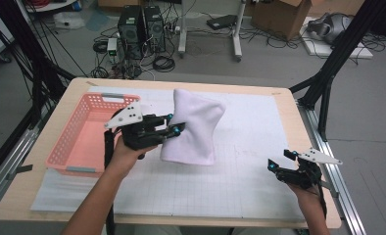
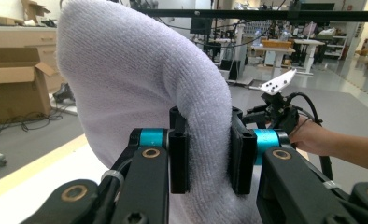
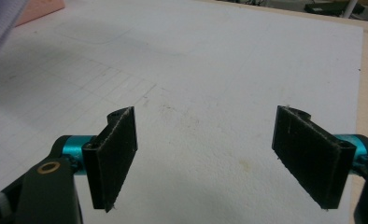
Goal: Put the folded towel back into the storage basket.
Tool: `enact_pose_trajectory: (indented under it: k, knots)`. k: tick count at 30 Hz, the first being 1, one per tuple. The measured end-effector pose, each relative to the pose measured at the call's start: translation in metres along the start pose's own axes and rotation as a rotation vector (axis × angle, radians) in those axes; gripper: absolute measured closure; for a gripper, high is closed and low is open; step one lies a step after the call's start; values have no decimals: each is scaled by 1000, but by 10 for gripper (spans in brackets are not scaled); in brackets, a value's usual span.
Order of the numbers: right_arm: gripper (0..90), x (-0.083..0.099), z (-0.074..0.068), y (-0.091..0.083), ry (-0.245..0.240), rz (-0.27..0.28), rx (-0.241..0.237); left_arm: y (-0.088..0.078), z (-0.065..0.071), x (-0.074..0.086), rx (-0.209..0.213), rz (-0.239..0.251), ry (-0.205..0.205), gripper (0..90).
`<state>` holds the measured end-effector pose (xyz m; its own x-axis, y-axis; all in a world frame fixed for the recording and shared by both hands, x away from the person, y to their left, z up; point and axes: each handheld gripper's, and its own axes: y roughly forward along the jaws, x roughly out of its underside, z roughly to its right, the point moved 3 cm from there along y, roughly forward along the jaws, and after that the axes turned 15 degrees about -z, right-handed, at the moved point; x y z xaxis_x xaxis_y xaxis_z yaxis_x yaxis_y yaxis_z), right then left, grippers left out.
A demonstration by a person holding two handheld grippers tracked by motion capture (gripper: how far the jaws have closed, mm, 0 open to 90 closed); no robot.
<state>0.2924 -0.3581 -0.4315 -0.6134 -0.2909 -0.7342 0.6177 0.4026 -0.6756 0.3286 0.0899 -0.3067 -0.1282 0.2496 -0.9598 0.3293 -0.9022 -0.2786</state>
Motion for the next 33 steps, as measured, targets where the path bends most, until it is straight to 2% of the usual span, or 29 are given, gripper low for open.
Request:
enact_pose_trajectory:
  k: [5, 8, 19, 21, 25, 33]
  knots:
    - [212, -1, -1, 0, -1, 2, 2, -26, -9, -1, -12, 7, 3, 741]
    - [212, -2, -2, 0, -6, 2, 2, -43, -14, 0, -12, 31, -1, 741]
    - [212, -3, -4, 3, -13, -6, 3, -102, -35, 6, -78, 70, -18, 741]
    - [212, -3, -5, 3, -7, -8, 2, -112, -40, 10, -93, 74, -34, 741]
    - [212, -4, -6, 4, -9, -9, 4, -127, -50, 19, -114, 75, -53, 740]
    - [212, -4, -7, 5, -11, -19, 7, -154, -65, 30, -127, 91, -80, 741]
